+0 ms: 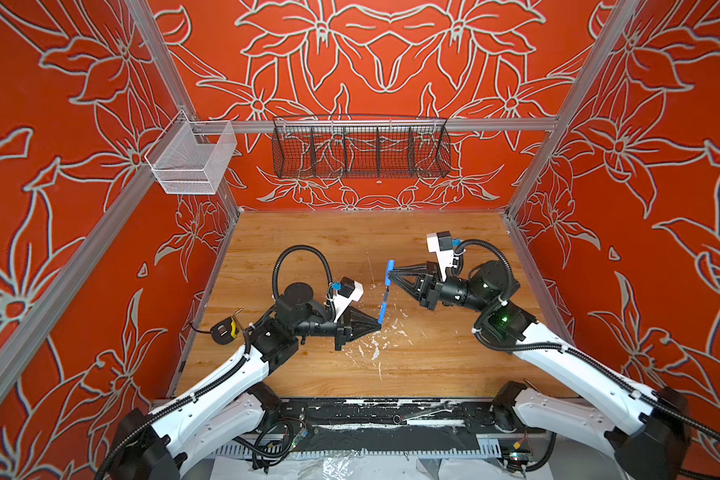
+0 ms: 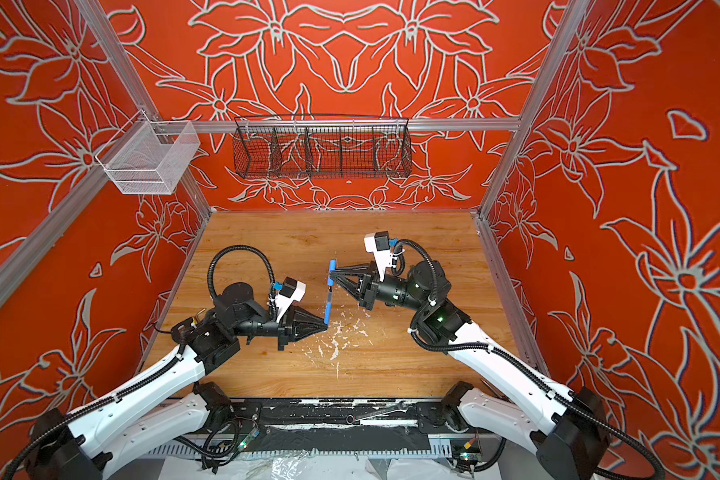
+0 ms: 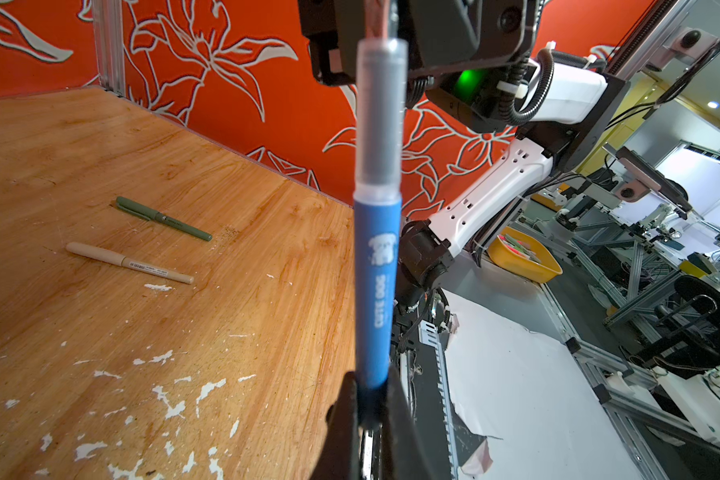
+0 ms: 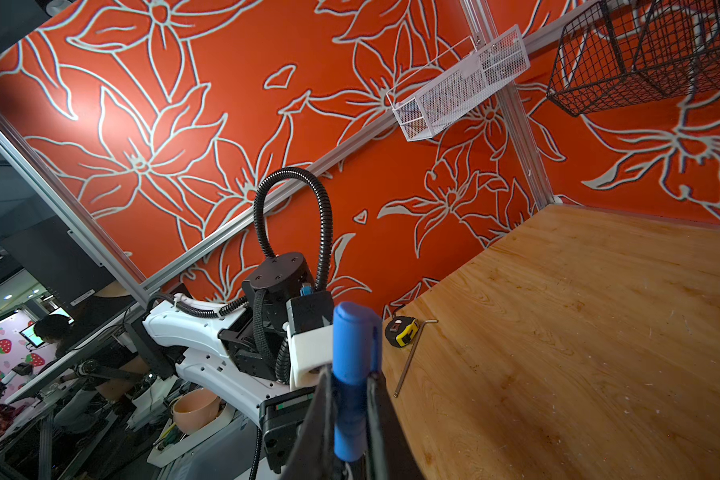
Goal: Insert the pens into the pen caps
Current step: 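Bring the blue cap toward the pen tip with the right gripper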
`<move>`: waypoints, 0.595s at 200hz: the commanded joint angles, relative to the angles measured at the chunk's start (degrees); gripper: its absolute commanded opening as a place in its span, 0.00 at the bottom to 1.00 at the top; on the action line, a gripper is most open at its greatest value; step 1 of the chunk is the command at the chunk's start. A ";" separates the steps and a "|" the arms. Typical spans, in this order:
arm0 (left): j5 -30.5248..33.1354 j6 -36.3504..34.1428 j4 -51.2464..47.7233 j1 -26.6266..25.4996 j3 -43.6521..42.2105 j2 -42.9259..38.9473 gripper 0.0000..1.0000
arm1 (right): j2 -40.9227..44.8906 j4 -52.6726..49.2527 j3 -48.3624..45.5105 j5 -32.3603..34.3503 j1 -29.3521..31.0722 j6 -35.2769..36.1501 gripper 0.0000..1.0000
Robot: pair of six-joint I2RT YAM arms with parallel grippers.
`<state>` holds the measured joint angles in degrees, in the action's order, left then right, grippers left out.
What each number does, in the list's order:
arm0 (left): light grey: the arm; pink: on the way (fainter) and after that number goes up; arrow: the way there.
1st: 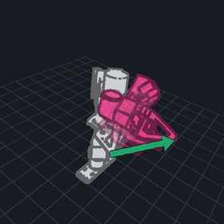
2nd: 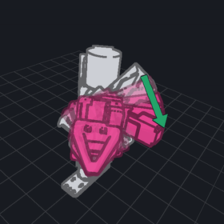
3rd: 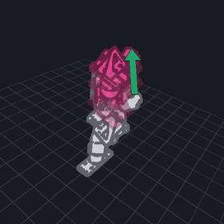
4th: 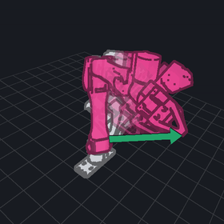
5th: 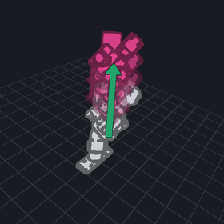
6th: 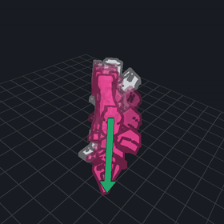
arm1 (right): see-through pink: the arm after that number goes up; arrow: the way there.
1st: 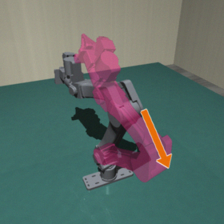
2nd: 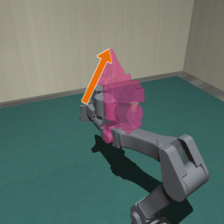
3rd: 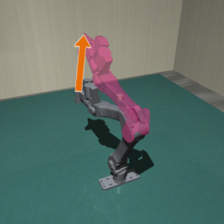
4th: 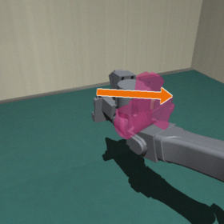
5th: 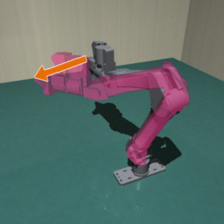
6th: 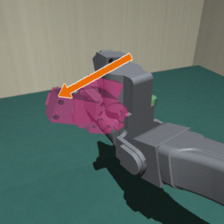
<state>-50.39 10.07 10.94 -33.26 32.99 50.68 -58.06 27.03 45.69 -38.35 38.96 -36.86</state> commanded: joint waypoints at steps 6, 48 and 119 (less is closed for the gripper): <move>0.62 -0.35 0.84 0.38 2.08 -0.44 0.00 | 0.90 1.13 -1.38 0.51 0.50 -0.83 0.01; 1.43 0.21 1.50 0.56 2.16 -0.57 0.00 | 2.36 -0.36 -2.27 1.51 0.52 -0.39 0.01; 2.17 0.21 1.60 0.65 2.64 -0.40 0.00 | 2.78 -1.08 -3.01 2.32 0.66 -0.03 0.01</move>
<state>-48.62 10.31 10.61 -33.04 33.65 50.68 -55.92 25.50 43.99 -36.84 39.27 -36.69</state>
